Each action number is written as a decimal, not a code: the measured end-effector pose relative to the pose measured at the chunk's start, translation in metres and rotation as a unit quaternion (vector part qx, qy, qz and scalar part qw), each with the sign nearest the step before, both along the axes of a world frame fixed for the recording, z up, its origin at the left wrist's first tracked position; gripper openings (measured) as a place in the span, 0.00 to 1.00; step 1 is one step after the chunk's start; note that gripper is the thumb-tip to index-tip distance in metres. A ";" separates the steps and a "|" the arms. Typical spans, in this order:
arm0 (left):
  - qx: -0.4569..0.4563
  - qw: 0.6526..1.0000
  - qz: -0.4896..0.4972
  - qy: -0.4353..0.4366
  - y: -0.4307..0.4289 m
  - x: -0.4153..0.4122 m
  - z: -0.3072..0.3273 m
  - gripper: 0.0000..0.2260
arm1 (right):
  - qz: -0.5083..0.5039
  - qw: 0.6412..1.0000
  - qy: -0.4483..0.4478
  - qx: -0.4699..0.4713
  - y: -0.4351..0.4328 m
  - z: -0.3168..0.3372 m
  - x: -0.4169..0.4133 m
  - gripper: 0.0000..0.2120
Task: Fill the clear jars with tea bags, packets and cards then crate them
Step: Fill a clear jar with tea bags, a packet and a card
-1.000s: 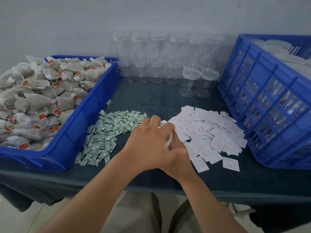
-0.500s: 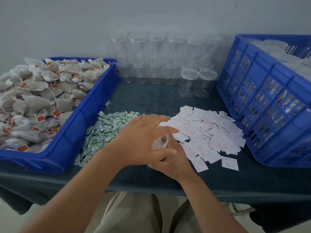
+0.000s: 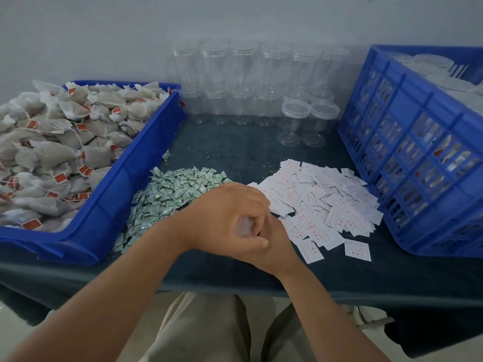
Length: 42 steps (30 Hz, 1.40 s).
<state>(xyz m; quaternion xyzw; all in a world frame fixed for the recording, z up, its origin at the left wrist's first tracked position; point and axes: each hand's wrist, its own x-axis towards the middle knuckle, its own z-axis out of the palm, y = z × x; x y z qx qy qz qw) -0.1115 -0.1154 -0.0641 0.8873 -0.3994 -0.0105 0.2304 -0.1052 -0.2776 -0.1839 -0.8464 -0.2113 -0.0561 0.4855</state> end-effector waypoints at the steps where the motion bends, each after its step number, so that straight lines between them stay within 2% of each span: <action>1: -0.002 1.000 0.027 0.006 -0.001 -0.001 0.000 0.11 | 0.001 1.000 -0.014 0.001 0.003 0.003 -0.001 0.25; 3: 0.066 0.985 0.137 -0.077 -0.011 -0.007 -0.008 0.19 | 0.003 0.998 -0.055 -0.005 0.009 0.010 -0.002 0.20; 4: 0.123 0.964 0.218 -0.095 -0.018 -0.013 -0.012 0.27 | 0.003 0.997 -0.074 -0.009 0.010 0.011 -0.001 0.19; 6: 0.200 0.918 0.336 -0.070 -0.035 -0.023 -0.016 0.37 | -0.007 0.997 -0.076 -0.003 0.008 0.011 0.000 0.23; 7: 0.208 0.909 0.356 -0.066 -0.042 -0.025 -0.018 0.38 | -0.012 0.997 -0.079 -0.002 0.006 0.011 0.000 0.25; 9: 0.185 0.915 0.348 -0.091 -0.047 -0.022 -0.021 0.34 | -0.012 0.996 -0.090 0.004 0.003 0.007 -0.001 0.26; 11: 0.135 0.944 0.282 -0.109 -0.036 -0.017 -0.022 0.29 | -0.006 0.998 -0.064 0.024 0.000 0.006 -0.003 0.26; 13: 0.066 0.979 0.173 -0.085 -0.017 -0.013 -0.017 0.21 | 0.004 0.999 -0.016 0.047 -0.002 0.008 -0.003 0.24; 16: -0.021 0.995 0.089 -0.041 0.001 -0.008 -0.008 0.08 | 0.029 0.998 0.016 0.046 -0.001 0.011 -0.003 0.26; 17: -0.009 0.995 0.089 -0.037 0.002 -0.007 -0.006 0.08 | 0.034 0.998 0.015 0.055 -0.001 0.012 -0.004 0.27; 19: 0.050 0.988 0.135 -0.048 -0.003 -0.011 -0.005 0.19 | 0.030 0.997 0.003 0.068 0.003 0.015 -0.004 0.28; 22: 0.091 0.953 0.289 -0.007 -0.021 -0.025 -0.008 0.32 | 0.013 0.999 -0.037 0.023 0.007 0.013 -0.001 0.26; 24: 0.144 0.916 0.374 0.019 -0.038 -0.026 -0.012 0.32 | -0.015 0.996 -0.077 -0.031 0.004 0.000 0.000 0.23; 26: 0.192 0.891 0.412 -0.010 -0.052 -0.024 -0.014 0.30 | -0.042 0.992 -0.095 -0.070 0.003 -0.006 -0.001 0.18; 27: 0.200 0.888 0.412 -0.034 -0.054 -0.023 -0.015 0.27 | -0.048 0.986 -0.125 -0.098 0.002 -0.005 -0.001 0.13; 28: 0.196 0.893 0.401 -0.063 -0.054 -0.023 -0.017 0.24 | -0.048 0.987 -0.120 -0.100 0.004 -0.001 -0.002 0.10; 29: 0.182 0.904 0.376 -0.089 -0.052 -0.022 -0.019 0.21 | -0.052 0.982 -0.152 -0.101 0.004 -0.001 0.001 0.10; 31: 0.133 0.943 0.291 -0.090 -0.039 -0.020 -0.019 0.14 | -0.038 0.990 -0.124 -0.063 0.003 0.004 0.003 0.06; 33: 0.068 0.974 0.213 -0.030 -0.021 -0.013 -0.010 0.08 | -0.009 0.998 -0.056 -0.009 0.001 0.000 0.002 0.20; 35: 0.037 0.983 0.181 0.021 -0.010 -0.010 -0.002 0.11 | 0.000 1.000 -0.013 0.027 0.002 -0.001 0.000 0.30; 38: 0.044 0.968 0.249 0.001 -0.013 -0.016 -0.001 0.25 | 0.010 0.998 -0.018 0.053 0.007 0.002 0.003 0.24; 40: 0.035 0.944 0.326 0.026 -0.024 -0.020 -0.005 0.32 | 0.003 0.999 -0.042 -0.007 0.010 0.008 0.001 0.17; 42: 0.067 0.918 0.388 0.047 -0.038 -0.021 -0.010 0.35 | -0.041 0.991 -0.105 -0.078 0.012 0.009 -0.003 0.20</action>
